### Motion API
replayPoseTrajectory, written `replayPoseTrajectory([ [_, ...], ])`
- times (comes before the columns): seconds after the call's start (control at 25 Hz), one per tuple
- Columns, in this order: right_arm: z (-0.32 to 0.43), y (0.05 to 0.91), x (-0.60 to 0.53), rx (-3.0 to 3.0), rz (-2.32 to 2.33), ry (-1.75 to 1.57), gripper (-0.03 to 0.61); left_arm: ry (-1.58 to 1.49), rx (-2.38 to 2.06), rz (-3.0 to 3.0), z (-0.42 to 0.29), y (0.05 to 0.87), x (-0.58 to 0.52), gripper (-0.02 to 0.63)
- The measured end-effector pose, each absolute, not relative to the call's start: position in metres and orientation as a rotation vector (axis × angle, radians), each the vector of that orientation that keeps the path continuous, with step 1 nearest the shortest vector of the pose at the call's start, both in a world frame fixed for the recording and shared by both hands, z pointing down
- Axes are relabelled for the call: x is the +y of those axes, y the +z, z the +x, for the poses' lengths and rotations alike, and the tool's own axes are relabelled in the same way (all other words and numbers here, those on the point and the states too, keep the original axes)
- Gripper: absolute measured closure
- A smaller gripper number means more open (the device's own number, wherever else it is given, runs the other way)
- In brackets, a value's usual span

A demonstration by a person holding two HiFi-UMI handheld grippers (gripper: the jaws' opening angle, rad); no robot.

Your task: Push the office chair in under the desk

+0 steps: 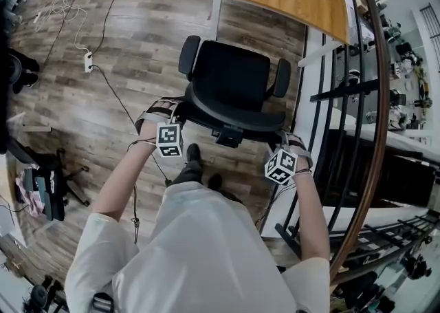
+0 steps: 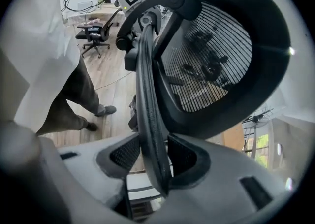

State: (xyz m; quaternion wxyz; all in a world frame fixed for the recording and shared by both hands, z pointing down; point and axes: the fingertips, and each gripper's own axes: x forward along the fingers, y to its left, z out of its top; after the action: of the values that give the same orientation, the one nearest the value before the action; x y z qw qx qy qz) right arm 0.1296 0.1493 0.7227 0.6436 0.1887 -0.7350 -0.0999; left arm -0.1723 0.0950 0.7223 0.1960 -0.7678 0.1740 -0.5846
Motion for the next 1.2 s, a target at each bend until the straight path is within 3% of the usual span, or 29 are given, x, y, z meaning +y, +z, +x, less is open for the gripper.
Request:
replayPoseTrajectory([
  [0.16,0.132,0.74,0.145,-1.591,0.408,-0.29,0.42,-1.68,0.414,-1.994,-0.178,0.738,0.089,0.444],
  [0.24,0.134,0.749,0.142,-1.535,0.393,-0.345,0.421,-1.712,0.359,-1.943,-0.179,0.745,0.087,0.496],
  [0.36,0.135,0.751,0.138,-1.513,0.402,-0.361,0.476,-1.73,0.298,-1.925,-0.178,0.752,0.087,0.526],
  [1.2,0.139,0.764,0.104,-1.389,0.475,-0.374,0.515,-1.642,0.255,-1.885,-0.175,0.761,0.043,0.572],
])
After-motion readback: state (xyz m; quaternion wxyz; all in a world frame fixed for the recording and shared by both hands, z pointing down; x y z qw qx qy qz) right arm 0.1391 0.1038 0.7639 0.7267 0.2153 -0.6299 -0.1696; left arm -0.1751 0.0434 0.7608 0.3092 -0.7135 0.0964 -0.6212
